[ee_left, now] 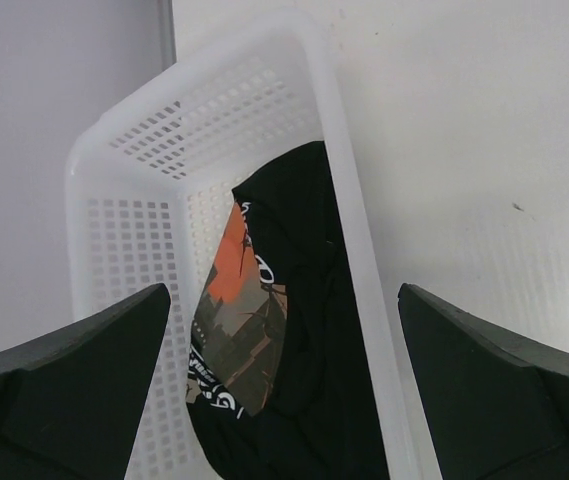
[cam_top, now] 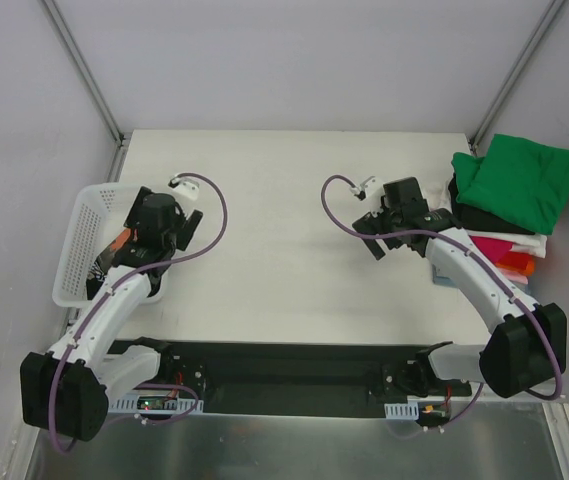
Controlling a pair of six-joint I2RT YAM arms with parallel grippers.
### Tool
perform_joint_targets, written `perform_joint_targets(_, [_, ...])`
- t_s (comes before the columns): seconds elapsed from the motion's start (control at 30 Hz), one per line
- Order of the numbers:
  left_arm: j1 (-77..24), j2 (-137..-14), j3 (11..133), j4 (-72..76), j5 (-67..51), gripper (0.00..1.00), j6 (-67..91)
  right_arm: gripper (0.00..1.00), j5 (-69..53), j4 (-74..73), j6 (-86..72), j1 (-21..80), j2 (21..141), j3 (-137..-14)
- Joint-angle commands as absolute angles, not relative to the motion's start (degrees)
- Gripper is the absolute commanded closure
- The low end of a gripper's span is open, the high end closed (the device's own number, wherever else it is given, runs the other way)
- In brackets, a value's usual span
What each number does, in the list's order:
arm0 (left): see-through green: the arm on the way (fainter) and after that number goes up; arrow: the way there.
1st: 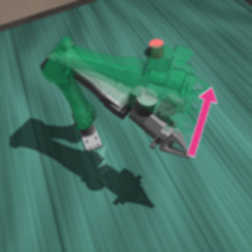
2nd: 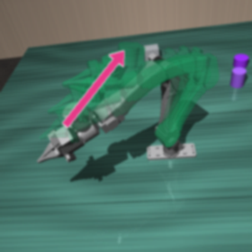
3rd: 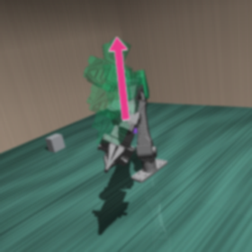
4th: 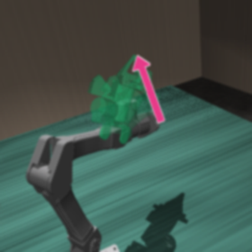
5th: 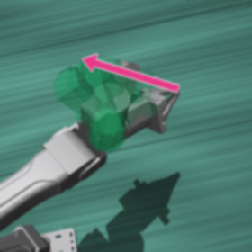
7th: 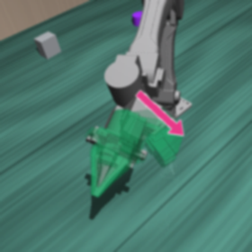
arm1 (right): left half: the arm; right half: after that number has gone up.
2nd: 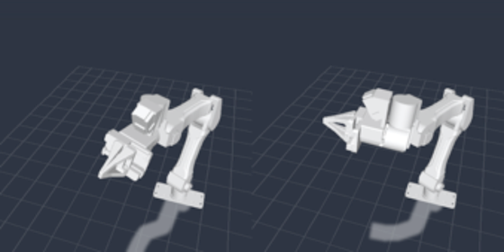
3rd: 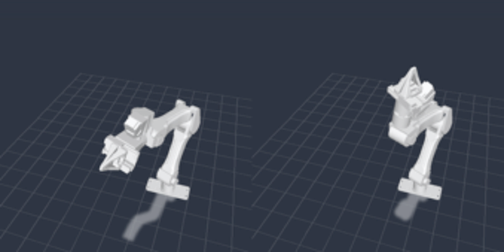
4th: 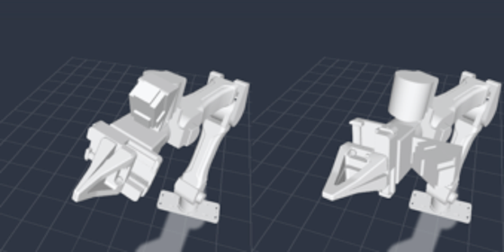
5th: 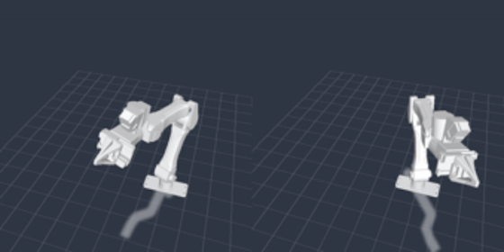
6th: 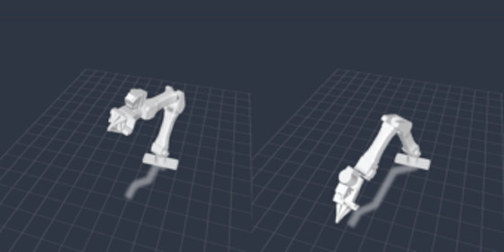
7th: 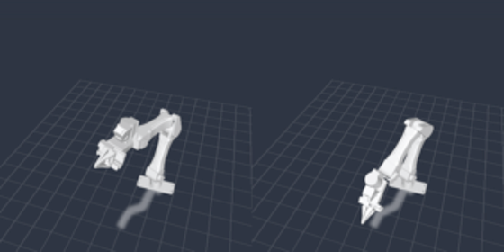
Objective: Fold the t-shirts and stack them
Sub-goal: Grab the tshirt from the pile
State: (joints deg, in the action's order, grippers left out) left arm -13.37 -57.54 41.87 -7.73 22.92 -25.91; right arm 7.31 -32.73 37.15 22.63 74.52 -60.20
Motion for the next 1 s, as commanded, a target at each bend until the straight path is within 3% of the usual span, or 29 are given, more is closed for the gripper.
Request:
perform_joint_targets(0.0, [-9.94,-59.76,45.7,-7.03,25.93,0.01,-31.37,0.04,7.82,-32.43,37.71,23.11,73.48,-61.79])
perform_joint_targets(0.3, [2.08,-75.64,58.78,-15.19,21.45,0.02,-34.63,0.04,7.56,-33.75,38.32,23.03,75.76,-62.4])
perform_joint_targets(0.4, [4.56,-82.41,62.91,-19.75,20.65,0.15,-33.4,0.04,8.08,-34.1,38.58,23.12,76.11,-62.4])
perform_joint_targets(0.47, [5.36,-83.41,63.02,-21.61,18.82,0.17,-31.64,0.03,8.17,-34.28,38.76,23.11,76.29,-62.4])
perform_joint_targets(0.77, [5.36,-80.6,60.65,-25.3,10.29,0.11,-28.92,0.04,7.65,-35.15,38.85,23.29,79.27,-63.1])
perform_joint_targets(0.97, [5.36,-84.98,59.85,-26.37,6.07,0.18,-30.32,0.04,7.82,-35.77,38.76,23.82,79.45,-63.54])
